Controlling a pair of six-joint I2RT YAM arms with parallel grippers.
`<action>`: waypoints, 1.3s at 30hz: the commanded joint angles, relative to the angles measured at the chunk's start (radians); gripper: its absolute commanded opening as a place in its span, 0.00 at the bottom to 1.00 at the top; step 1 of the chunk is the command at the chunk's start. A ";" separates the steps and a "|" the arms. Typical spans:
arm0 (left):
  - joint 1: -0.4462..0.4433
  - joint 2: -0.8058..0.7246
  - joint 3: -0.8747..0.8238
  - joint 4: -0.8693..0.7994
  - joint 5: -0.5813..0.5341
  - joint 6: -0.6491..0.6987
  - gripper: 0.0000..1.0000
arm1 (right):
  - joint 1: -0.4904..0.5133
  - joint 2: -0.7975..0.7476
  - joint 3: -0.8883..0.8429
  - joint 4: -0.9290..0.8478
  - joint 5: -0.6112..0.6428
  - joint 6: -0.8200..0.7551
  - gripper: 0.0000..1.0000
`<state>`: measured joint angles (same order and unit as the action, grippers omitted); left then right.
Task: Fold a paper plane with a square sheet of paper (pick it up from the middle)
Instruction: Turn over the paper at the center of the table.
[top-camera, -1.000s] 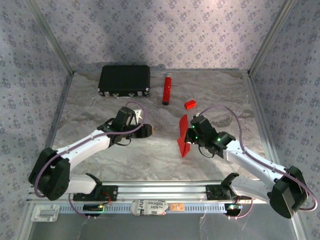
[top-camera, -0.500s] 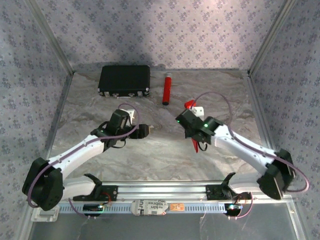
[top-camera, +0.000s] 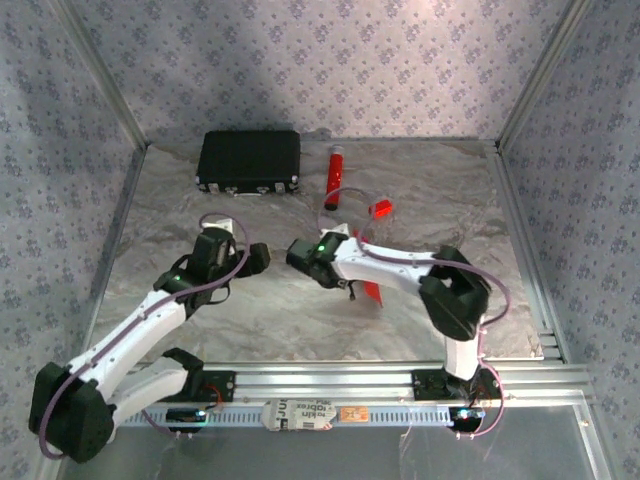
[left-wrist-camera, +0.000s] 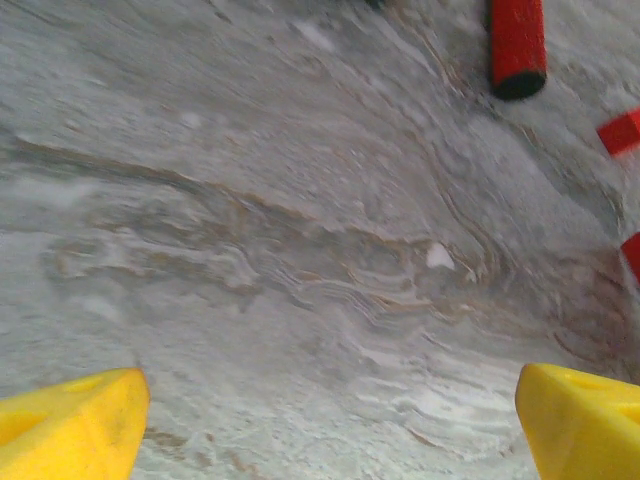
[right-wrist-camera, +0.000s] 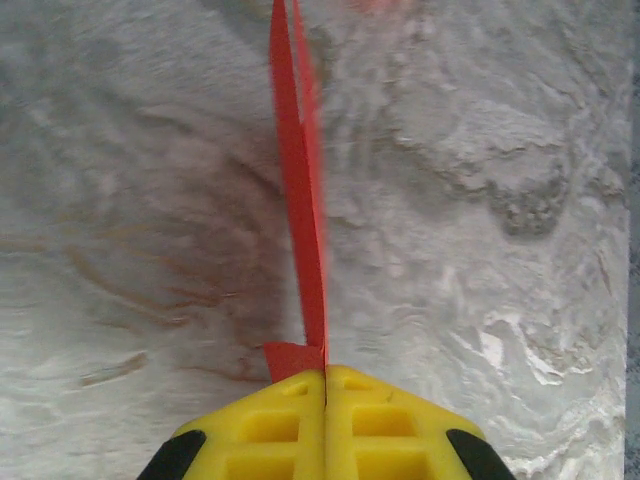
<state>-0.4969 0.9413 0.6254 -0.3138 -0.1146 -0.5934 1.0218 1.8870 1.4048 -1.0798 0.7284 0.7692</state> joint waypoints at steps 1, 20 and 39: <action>0.014 -0.059 -0.012 -0.077 -0.120 -0.023 0.95 | 0.036 0.074 0.086 0.006 -0.029 0.001 0.00; 0.050 0.151 0.079 -0.096 0.218 0.044 0.97 | -0.127 -0.313 -0.436 0.840 -0.698 -0.070 0.37; -0.018 0.206 0.030 0.077 0.398 -0.022 0.82 | -0.436 -0.530 -0.849 1.120 -1.013 0.009 0.22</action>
<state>-0.5110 1.1854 0.6792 -0.2562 0.2771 -0.6144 0.5888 1.3743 0.5537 0.0250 -0.2447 0.7891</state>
